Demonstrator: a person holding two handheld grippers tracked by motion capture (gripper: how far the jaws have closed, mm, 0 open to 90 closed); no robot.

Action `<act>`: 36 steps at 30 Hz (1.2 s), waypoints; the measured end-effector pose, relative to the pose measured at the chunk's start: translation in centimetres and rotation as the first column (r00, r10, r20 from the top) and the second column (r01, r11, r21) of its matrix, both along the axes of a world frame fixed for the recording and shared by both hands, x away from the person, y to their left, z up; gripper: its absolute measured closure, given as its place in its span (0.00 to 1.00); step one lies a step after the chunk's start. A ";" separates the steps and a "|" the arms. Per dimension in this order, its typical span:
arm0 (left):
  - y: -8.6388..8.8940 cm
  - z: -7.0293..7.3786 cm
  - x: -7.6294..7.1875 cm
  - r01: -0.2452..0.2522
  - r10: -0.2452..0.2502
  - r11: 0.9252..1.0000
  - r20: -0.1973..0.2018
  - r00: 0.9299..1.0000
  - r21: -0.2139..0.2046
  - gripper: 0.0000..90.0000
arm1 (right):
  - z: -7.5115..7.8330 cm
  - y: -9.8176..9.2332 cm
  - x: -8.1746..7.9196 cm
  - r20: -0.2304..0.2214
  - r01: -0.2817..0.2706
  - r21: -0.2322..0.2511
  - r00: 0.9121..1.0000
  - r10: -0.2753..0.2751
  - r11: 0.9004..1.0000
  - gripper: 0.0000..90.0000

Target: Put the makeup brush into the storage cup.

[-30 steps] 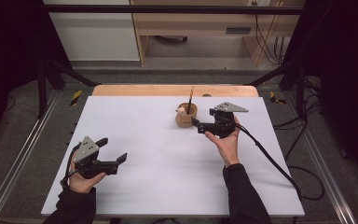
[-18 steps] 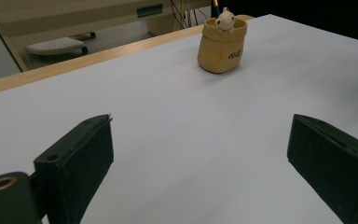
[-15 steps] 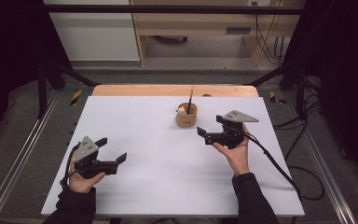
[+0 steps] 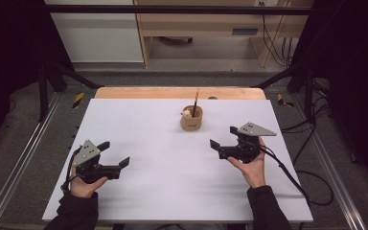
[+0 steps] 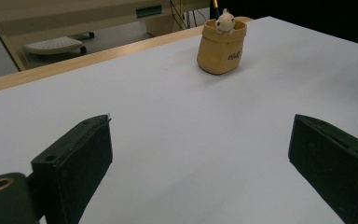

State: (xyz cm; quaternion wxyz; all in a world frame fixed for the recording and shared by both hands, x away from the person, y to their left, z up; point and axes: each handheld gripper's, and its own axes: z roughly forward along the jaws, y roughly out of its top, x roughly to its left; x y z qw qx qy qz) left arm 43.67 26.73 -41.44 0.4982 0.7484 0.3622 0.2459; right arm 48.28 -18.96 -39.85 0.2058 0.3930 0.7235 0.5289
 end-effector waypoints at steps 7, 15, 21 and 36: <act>0.1 0.0 0.0 -0.002 0.002 1.000 -0.004 1.000 -0.003 0.06 | -0.5 -1.1 -1.0 -0.006 0.005 -0.011 1.000 -0.006 1.000 0.05; 0.1 -0.1 -0.1 -0.005 0.005 1.000 -0.007 1.000 -0.008 0.06 | -0.7 -1.5 -2.0 0.000 0.004 -0.032 1.000 -0.004 0.999 0.05; 0.1 -0.2 -0.1 -0.005 0.005 1.000 -0.010 1.000 -0.008 0.06 | -0.9 -2.7 -2.9 0.000 0.026 -0.015 1.000 -0.026 1.000 0.05; 0.1 -0.4 -0.2 -0.006 0.006 1.000 -0.014 1.000 -0.009 0.06 | -2.1 -5.0 -4.2 -0.024 0.074 0.001 0.997 -0.074 0.997 0.04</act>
